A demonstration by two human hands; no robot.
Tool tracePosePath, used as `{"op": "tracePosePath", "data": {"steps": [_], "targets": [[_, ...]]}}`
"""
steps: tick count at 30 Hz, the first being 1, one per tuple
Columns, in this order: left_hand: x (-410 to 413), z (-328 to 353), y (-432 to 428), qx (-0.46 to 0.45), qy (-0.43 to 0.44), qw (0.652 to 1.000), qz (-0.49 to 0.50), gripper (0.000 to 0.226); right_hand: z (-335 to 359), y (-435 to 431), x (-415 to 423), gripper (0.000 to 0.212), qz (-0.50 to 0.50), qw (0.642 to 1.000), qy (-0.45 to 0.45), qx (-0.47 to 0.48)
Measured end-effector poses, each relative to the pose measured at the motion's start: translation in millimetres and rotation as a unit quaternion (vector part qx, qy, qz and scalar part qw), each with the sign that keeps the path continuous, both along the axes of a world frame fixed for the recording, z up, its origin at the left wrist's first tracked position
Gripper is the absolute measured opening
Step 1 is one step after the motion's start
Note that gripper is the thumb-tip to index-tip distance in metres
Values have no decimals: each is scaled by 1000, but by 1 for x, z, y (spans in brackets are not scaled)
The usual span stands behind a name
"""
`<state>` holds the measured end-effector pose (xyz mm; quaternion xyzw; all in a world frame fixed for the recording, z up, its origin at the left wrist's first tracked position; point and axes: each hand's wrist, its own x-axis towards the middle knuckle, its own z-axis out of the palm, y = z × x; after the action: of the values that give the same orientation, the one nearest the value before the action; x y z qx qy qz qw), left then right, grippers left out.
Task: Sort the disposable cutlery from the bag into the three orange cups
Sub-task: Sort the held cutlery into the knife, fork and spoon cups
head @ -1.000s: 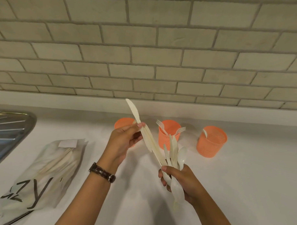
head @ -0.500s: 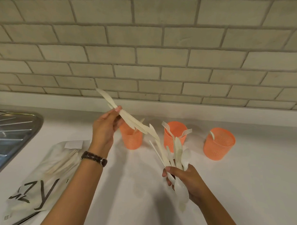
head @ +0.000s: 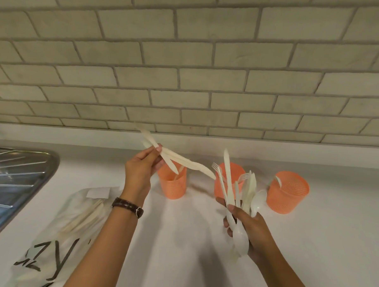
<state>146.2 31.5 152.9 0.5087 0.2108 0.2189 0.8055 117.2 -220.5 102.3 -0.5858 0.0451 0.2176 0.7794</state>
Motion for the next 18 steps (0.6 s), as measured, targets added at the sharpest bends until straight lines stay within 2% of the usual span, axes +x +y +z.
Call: {"op": "tracePosePath", "data": {"steps": [7, 10, 14, 16, 18], "targets": [[-20, -32, -39, -100, 51, 994, -9, 15, 17, 14, 11, 23, -117, 989, -23, 91], [-28, -42, -46, -138, 66, 988, 1, 15, 23, 12, 14, 20, -116, 984, -34, 133], [-33, -47, -51, -195, 54, 978, 47, 15, 22, 14, 9, 31, -73, 984, -22, 159], [-36, -48, -56, -190, 55, 980, 34, 15, 21, 17, 7, 33, -76, 986, -17, 145], [-39, -53, -63, -170, 68, 983, 5, 22, 21, 20, 8, 25, -102, 986, -20, 127]]}}
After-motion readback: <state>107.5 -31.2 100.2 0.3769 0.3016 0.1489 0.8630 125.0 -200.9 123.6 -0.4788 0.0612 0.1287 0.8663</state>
